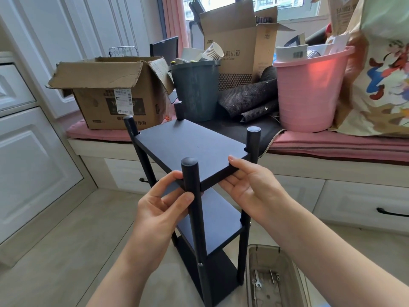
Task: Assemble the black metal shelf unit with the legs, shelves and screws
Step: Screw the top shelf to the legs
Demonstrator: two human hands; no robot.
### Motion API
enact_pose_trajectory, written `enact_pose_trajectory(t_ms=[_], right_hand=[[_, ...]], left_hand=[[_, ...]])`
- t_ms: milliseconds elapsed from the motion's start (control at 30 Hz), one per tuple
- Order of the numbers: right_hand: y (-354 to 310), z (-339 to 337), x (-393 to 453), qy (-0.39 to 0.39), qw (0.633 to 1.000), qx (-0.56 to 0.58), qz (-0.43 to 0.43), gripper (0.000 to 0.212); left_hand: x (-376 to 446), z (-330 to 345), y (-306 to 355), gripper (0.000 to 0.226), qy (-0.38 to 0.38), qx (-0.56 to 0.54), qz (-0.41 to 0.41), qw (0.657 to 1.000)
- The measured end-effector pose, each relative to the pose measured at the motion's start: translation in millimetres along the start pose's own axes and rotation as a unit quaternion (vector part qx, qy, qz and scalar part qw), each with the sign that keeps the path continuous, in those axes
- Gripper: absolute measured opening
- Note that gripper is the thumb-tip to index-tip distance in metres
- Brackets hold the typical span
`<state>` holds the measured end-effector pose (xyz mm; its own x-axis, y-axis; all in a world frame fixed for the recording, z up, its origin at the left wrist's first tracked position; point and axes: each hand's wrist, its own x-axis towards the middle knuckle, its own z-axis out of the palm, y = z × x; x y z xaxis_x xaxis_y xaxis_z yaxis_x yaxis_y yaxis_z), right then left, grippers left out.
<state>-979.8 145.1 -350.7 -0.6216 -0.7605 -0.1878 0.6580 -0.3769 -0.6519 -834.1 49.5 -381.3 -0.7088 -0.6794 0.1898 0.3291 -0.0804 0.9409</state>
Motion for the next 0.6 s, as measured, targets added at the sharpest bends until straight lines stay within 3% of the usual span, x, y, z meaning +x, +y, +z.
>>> enact_pose_trajectory(t_ms=[167, 333, 467, 600], right_hand=[[-2, -1, -1, 0.001, 1.0, 0.001, 0.014, 0.013], [-2, -2, 0, 0.01, 1.0, -0.001, 0.014, 0.011], [-4, -8, 2, 0.005, 1.0, -0.007, 0.02, 0.014], [-9, -19, 0, 0.006, 0.999, -0.027, 0.031, 0.02]], left_hand=[[0, -1, 0, 0.035, 0.0, 0.002, -0.001, 1.0], [0, -5, 0, 0.061, -0.021, -0.01, -0.004, 1.0], [1, -1, -1, 0.035, -0.006, -0.004, 0.001, 1.0], [1, 4, -1, 0.034, 0.001, 0.011, 0.0, 1.0]])
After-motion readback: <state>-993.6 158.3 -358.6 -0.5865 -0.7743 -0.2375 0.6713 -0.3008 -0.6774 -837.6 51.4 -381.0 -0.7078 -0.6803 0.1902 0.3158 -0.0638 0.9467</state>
